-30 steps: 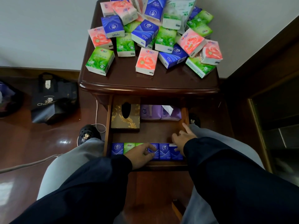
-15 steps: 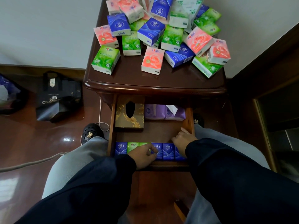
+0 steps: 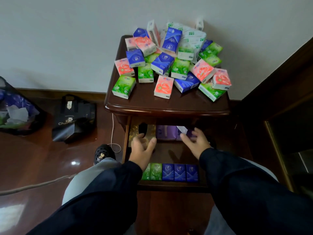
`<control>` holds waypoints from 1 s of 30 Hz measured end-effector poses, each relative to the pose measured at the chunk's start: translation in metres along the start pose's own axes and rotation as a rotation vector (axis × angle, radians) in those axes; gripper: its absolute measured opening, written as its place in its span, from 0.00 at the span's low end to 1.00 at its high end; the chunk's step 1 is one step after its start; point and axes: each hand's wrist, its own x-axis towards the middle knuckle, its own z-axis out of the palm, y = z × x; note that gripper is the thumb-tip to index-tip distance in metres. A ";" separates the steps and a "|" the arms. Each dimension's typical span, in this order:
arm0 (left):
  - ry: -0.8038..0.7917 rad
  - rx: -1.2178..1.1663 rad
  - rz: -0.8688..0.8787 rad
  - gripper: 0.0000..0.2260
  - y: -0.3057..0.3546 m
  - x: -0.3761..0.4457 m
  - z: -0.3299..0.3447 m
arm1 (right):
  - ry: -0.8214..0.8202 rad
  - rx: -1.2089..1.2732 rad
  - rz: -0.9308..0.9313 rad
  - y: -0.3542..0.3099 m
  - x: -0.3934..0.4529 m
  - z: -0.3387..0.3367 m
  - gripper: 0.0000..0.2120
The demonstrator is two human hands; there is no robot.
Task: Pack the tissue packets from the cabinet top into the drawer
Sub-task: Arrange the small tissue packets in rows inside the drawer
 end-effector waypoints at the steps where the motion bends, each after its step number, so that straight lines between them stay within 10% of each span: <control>1: 0.097 -0.003 0.018 0.32 0.011 0.002 -0.007 | 0.065 0.093 0.031 -0.009 0.000 -0.007 0.43; 7: 0.379 0.002 0.050 0.40 0.054 0.017 -0.039 | 0.276 0.280 0.108 -0.044 -0.003 -0.035 0.58; 30: 0.537 0.076 -0.113 0.51 0.050 0.031 -0.048 | 0.494 0.265 0.144 -0.025 -0.012 -0.028 0.61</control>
